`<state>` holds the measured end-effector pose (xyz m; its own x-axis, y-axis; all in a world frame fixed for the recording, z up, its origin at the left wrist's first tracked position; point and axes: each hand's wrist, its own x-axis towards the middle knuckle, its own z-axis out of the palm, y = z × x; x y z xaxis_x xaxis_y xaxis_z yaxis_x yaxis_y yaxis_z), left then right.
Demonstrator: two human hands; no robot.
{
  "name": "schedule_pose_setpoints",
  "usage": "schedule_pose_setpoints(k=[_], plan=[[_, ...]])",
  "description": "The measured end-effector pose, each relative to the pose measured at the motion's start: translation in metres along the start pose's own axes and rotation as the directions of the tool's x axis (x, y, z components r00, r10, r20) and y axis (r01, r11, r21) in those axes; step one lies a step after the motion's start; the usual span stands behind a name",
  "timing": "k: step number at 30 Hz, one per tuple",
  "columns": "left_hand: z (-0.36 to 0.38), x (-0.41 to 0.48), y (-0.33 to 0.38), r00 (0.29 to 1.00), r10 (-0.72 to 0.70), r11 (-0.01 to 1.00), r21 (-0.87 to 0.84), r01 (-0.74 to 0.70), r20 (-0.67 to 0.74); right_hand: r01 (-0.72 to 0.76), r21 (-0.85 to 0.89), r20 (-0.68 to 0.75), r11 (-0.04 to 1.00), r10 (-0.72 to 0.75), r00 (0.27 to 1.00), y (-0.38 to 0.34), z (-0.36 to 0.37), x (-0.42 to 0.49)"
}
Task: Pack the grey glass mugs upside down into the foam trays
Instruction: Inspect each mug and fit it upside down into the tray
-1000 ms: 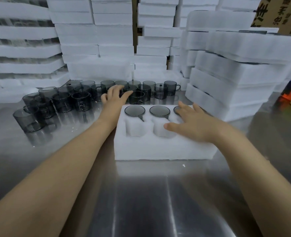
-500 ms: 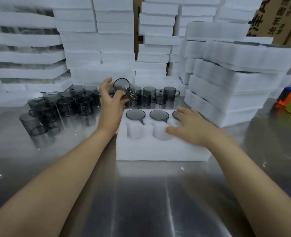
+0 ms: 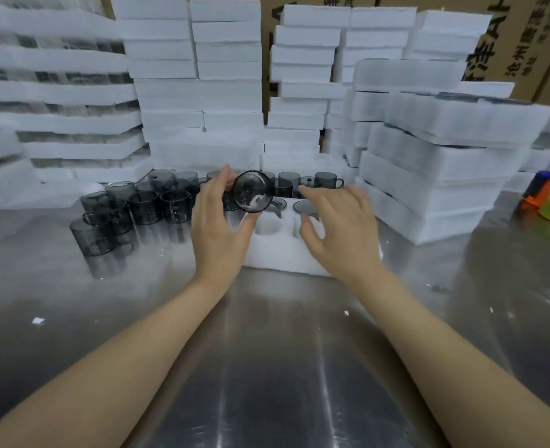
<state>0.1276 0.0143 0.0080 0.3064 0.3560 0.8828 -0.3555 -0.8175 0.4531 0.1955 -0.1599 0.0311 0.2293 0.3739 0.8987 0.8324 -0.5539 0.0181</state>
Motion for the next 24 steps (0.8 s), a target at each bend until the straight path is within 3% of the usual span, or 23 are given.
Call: schedule_pose_setpoints(k=[5,11,18,24], plan=[[0.004,-0.005,0.003,0.979,0.201,0.978,0.044,-0.203,0.042,0.030,0.354,0.111,0.935,-0.074,0.991,-0.012,0.007,-0.006],[0.005,-0.006,0.006,0.964,0.246,0.969,-0.012,-0.246,0.106,-0.063,0.541,0.117,0.838,-0.001,0.993,-0.017,0.012,-0.010],[0.005,-0.004,0.007,0.968,0.206,0.977,0.026,-0.212,0.139,-0.069,0.525,0.090,0.849,0.026,0.996,-0.016,0.013,-0.010],[0.005,-0.005,0.008,0.991,-0.066,0.985,-0.150,0.083,0.119,-0.023,0.365,-0.071,0.931,0.053,0.996,-0.019,0.014,-0.007]])
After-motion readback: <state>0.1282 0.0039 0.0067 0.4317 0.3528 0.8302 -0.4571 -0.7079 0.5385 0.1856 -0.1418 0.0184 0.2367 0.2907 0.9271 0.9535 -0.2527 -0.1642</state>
